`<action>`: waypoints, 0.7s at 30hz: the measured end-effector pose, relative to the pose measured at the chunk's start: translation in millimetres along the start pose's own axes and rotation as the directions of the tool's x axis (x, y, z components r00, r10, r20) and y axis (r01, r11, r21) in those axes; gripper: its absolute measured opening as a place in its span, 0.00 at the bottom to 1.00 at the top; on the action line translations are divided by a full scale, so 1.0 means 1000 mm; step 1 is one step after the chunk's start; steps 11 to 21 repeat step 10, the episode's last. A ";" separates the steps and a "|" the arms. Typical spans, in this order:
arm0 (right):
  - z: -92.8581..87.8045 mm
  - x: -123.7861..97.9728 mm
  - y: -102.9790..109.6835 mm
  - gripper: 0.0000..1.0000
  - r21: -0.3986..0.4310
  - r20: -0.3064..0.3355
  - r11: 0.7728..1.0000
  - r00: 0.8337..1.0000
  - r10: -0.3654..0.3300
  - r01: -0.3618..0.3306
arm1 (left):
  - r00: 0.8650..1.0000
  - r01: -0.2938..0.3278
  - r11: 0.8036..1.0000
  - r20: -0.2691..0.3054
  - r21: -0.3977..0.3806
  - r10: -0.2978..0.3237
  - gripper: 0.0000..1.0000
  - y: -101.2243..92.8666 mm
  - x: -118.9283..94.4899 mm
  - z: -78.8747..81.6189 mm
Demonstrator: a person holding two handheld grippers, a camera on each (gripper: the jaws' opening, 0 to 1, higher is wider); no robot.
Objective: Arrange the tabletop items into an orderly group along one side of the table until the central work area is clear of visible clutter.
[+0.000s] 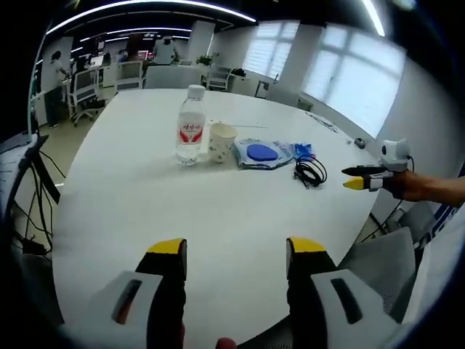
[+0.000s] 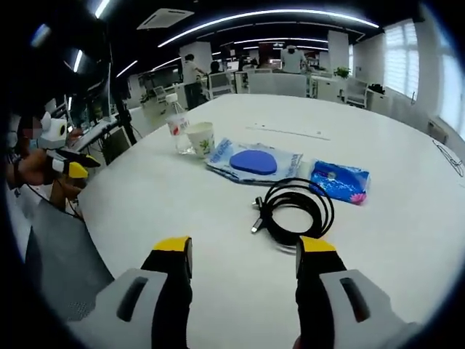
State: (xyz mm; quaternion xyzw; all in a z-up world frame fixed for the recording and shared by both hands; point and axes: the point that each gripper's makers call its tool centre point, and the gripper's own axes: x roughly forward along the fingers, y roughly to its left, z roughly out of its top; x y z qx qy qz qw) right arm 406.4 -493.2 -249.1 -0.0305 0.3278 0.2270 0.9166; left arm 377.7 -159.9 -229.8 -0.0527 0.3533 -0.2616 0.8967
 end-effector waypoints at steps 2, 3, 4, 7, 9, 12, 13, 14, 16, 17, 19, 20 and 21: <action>0.000 0.000 0.001 0.56 -0.003 -0.004 1.000 1.000 -0.001 0.001 | 1.000 0.002 1.000 0.000 -0.001 -0.002 0.55 0.000 0.000 0.000; 0.000 0.000 0.002 0.56 -0.003 -0.004 1.000 1.000 -0.001 0.001 | 1.000 0.002 1.000 0.000 0.000 -0.002 0.55 0.000 -0.001 -0.001; 0.000 0.000 0.002 0.56 -0.001 -0.003 1.000 1.000 -0.001 0.001 | 1.000 0.003 1.000 0.000 0.000 -0.003 0.55 0.001 -0.001 -0.001; 0.000 0.000 0.002 0.56 -0.002 -0.003 1.000 1.000 -0.002 0.002 | 1.000 0.006 1.000 -0.001 0.001 -0.006 0.55 0.001 0.000 -0.001; 0.001 0.000 0.002 0.56 -0.002 -0.002 1.000 1.000 -0.003 0.003 | 1.000 0.009 1.000 -0.001 0.001 -0.009 0.55 0.000 0.000 -0.001; 0.001 0.000 0.002 0.56 -0.003 -0.002 1.000 1.000 -0.002 0.002 | 1.000 0.010 1.000 -0.001 0.002 -0.010 0.55 -0.001 0.001 -0.001; 0.001 0.000 0.002 0.56 -0.003 -0.002 1.000 1.000 -0.002 0.002 | 1.000 0.010 1.000 -0.001 0.002 -0.010 0.55 -0.001 0.001 -0.001; 0.001 0.000 0.002 0.56 -0.003 -0.002 1.000 1.000 -0.002 0.002 | 1.000 0.010 1.000 -0.001 0.002 -0.010 0.55 -0.001 0.001 -0.001; 0.001 0.000 0.002 0.56 -0.003 -0.002 1.000 1.000 -0.002 0.002 | 1.000 0.010 1.000 -0.001 0.002 -0.010 0.55 -0.001 0.001 -0.001; 0.001 0.000 0.002 0.56 -0.003 -0.002 1.000 1.000 -0.002 0.002 | 1.000 0.010 1.000 -0.001 0.002 -0.010 0.55 -0.001 0.001 -0.001; 0.001 0.000 0.002 0.56 -0.003 -0.002 1.000 1.000 -0.002 0.002 | 1.000 0.010 1.000 -0.001 0.002 -0.010 0.55 -0.001 0.001 -0.001; 0.001 0.000 0.002 0.56 -0.003 -0.002 1.000 1.000 -0.002 0.002 | 1.000 0.010 1.000 -0.001 0.002 -0.010 0.55 -0.001 0.001 -0.001; 0.001 0.000 0.002 0.56 -0.003 -0.002 1.000 1.000 -0.002 0.002 | 1.000 0.010 1.000 -0.001 0.002 -0.010 0.55 -0.001 0.001 -0.001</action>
